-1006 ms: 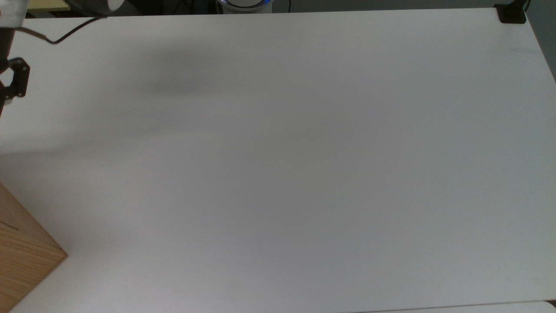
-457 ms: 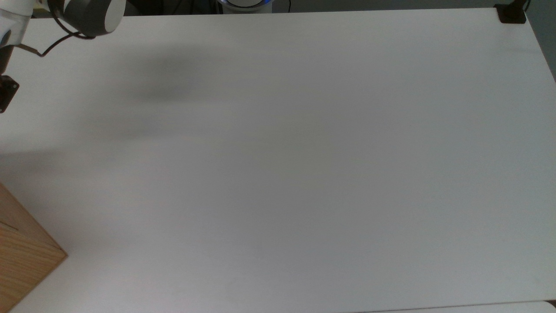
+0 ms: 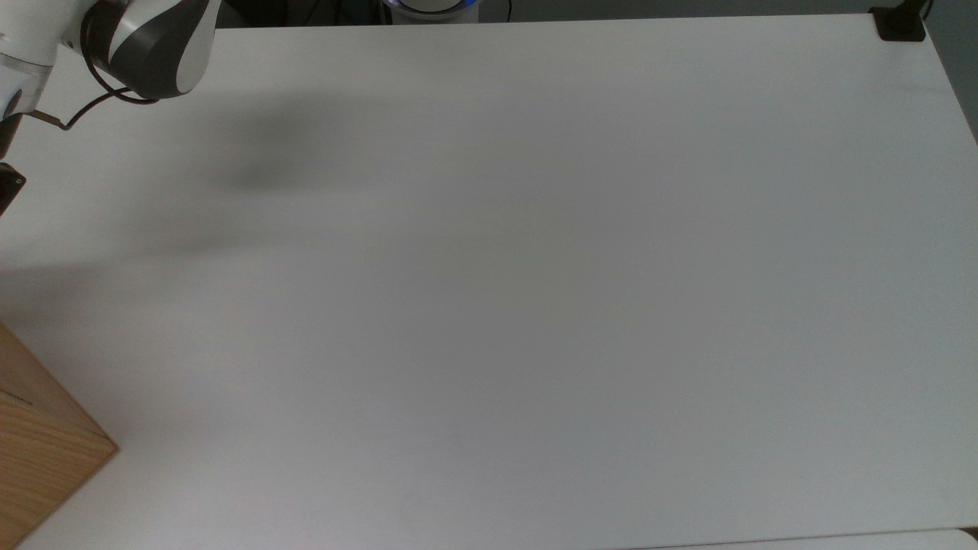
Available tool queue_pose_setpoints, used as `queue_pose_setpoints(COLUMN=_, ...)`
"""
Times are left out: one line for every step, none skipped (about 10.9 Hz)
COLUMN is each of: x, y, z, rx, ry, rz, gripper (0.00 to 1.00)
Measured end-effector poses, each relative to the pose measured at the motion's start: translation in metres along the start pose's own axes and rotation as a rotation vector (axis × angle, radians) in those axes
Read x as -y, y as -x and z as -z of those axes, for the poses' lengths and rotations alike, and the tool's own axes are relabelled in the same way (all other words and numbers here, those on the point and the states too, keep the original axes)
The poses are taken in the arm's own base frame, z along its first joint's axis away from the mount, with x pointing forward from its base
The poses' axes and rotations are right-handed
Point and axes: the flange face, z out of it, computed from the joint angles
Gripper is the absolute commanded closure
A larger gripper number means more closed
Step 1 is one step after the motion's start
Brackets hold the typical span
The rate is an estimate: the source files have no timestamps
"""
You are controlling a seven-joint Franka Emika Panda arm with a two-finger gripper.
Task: Open the drawer by sliding it
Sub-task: 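Lower the gripper onto the black bar handle and close on it, then pull the handle straight out, sliding the upper drawer open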
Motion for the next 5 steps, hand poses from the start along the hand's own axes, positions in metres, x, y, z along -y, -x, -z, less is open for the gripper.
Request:
queue_pose_setpoints(x=-0.0010, y=-0.0003, z=0.0009, rx=-0.004, ry=0.010, rz=0.001, gripper=0.82)
queue_pose_setpoints(x=-0.0045, y=0.0001, z=0.0033, rx=-0.010, ry=0.034, rz=0.001, gripper=0.84)
queue_pose_setpoints(x=-0.0079, y=0.0003, z=0.0052, rx=-0.013, ry=0.048, rz=0.000, gripper=0.86)
queue_pose_setpoints(x=-0.0078, y=0.0002, z=0.0050, rx=-0.013, ry=0.048, rz=0.000, gripper=0.86)
queue_pose_setpoints(x=-0.0078, y=0.0003, z=0.0050, rx=-0.013, ry=0.048, rz=0.000, gripper=0.87)
